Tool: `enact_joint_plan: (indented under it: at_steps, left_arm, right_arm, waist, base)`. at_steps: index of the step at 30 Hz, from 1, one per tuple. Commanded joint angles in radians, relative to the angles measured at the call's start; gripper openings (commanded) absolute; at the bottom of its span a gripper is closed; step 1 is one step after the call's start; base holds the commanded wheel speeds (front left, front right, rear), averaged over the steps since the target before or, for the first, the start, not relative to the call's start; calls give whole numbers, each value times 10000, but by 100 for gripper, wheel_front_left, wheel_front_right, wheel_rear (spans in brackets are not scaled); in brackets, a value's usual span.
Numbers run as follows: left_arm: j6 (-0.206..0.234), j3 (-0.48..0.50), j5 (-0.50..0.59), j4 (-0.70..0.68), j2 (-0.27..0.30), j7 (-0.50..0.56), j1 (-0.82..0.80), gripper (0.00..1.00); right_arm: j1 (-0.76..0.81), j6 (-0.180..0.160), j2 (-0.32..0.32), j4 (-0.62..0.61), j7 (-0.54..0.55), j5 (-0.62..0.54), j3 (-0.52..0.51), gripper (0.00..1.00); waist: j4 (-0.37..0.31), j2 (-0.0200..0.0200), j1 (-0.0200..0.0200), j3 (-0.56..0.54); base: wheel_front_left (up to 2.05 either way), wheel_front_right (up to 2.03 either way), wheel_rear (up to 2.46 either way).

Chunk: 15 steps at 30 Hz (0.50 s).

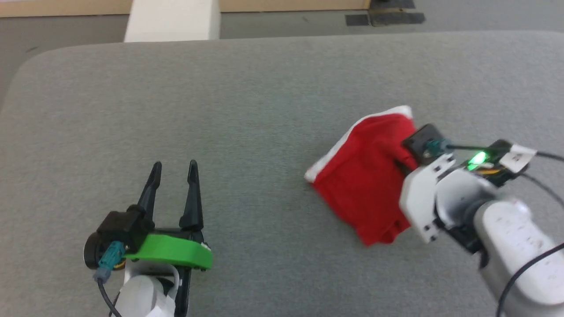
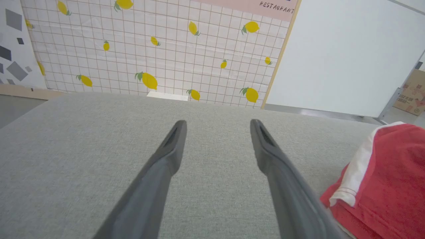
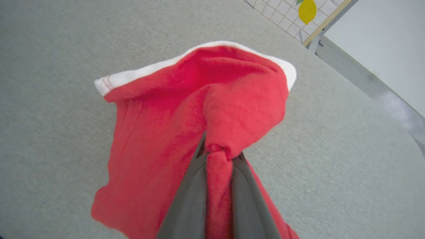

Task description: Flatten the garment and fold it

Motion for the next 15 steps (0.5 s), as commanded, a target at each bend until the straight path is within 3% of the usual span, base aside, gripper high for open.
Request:
enact_joint_plan:
  at_steps: [1,8,15]
  left_arm:
    - [7,21,67,-120,-20,-45,-257,100]
    - [-180,-110,539,-373,19,-45,-922,100]
    - [-365,-460,965,-409,300,-38,-1807,100]
  right_arm:
    - [-301,-15,-262,110,-3,99,-45,0]
    - [-1442,-15,-1481,1629,-882,356,-439,0]
    - [-2588,-15,-1931,3951,-2351,279,-1288,0]
  waist:
    - [-800,0,0,467]
    - [-2169,0,0,1374]
    - [-2966,0,0,2578]
  base:
    - [0,0,0]
    - [0,0,0]
    - [0,0,0]
